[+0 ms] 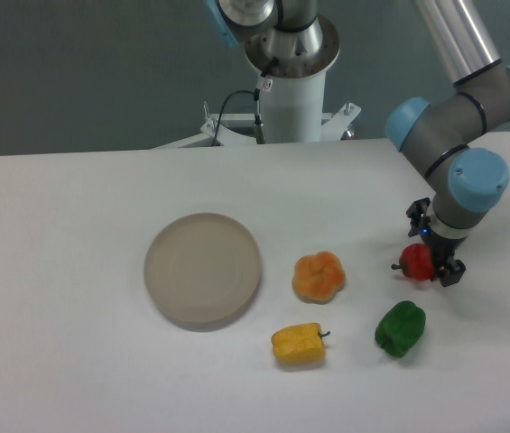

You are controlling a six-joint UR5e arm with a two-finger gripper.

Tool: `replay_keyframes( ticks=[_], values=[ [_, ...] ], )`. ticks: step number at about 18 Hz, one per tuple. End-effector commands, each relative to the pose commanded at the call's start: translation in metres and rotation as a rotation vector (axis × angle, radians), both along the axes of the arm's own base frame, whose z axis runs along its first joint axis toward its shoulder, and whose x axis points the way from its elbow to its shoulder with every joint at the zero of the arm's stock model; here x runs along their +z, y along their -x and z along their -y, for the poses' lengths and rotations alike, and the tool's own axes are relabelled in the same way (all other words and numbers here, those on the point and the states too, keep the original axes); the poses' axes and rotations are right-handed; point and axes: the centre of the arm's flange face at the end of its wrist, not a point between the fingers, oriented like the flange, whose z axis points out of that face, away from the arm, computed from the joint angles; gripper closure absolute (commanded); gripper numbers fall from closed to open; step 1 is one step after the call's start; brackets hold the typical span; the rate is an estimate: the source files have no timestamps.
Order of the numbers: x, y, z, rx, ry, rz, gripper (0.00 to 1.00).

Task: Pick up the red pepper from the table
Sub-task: 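Lower the gripper around the red pepper, then close the gripper on the red pepper, then lift the held red pepper up off the table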

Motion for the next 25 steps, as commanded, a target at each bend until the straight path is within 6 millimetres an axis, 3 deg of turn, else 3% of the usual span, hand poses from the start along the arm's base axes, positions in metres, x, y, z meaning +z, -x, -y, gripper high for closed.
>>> replay_keyframes(
  ticks=[3,5,6,9,13,17,20,23,25],
  values=[
    [0.002,0.001,-0.001,-0.012,-0.003,-0.005,0.03],
    [0.004,0.003,0.000,-0.020,-0.005,-0.011,0.41],
    [0.006,0.004,-0.001,-0.020,-0.006,-0.014,0.51],
    [0.015,0.006,-0.001,-0.018,-0.013,-0.028,0.63],
    [0.043,0.017,-0.006,-0.020,-0.033,-0.070,0.65],
    [0.113,0.034,-0.040,-0.054,-0.101,-0.199,0.65],
    [0.149,0.040,-0.063,-0.077,-0.154,-0.255,0.65],
    [0.163,0.037,-0.091,-0.093,-0.177,-0.288,0.65],
    [0.163,0.036,-0.097,-0.101,-0.181,-0.289,0.65]
  ],
)
